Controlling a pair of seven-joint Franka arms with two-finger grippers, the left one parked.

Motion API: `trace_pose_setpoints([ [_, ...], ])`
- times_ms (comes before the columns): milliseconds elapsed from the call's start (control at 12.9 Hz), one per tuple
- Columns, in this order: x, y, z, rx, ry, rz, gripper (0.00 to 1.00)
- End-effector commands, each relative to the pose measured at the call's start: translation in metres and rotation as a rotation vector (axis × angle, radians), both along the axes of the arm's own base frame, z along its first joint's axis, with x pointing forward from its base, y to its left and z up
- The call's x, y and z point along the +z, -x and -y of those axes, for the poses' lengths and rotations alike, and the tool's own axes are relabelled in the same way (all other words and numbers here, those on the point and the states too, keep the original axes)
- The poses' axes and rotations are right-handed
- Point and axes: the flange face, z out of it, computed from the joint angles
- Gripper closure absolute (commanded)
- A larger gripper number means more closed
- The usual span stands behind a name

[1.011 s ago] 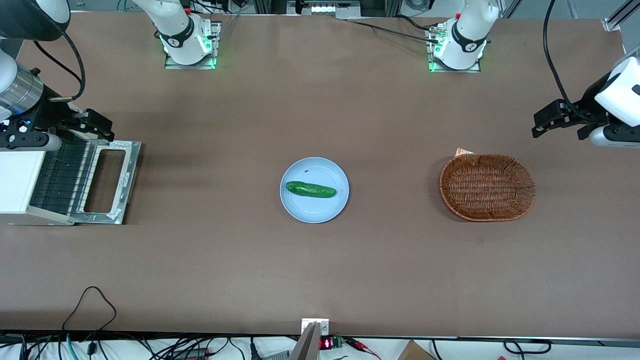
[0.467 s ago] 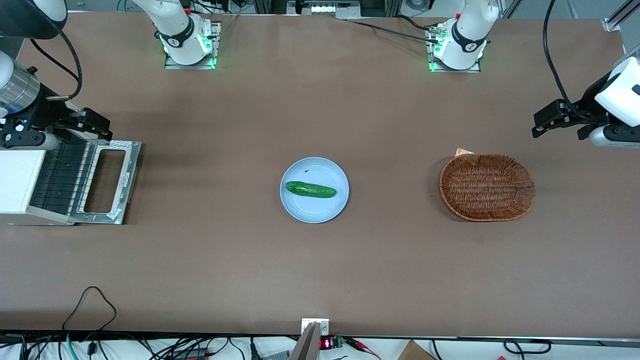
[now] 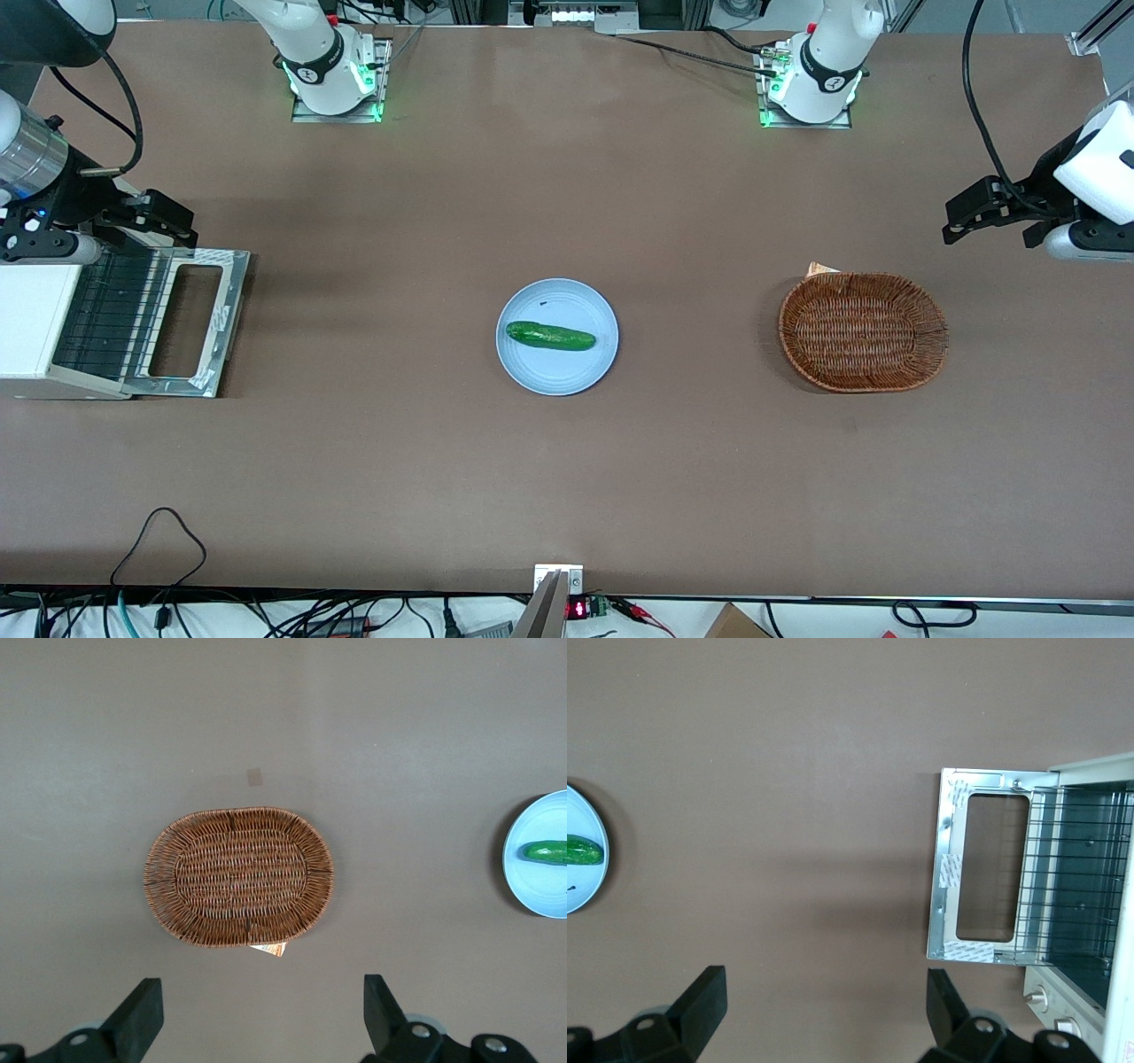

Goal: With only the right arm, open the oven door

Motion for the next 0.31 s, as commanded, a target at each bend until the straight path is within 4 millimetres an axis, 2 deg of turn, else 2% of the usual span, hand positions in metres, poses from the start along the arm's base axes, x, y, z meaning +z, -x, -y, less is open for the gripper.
trace_pose_setpoints([
  [0, 0.0066, -0.0074, -0.0023, -0.007, -0.009, -0.016, 0.00],
  [233, 0.0066, -0.0075, -0.0021, -0.009, -0.007, -0.016, 0.00],
])
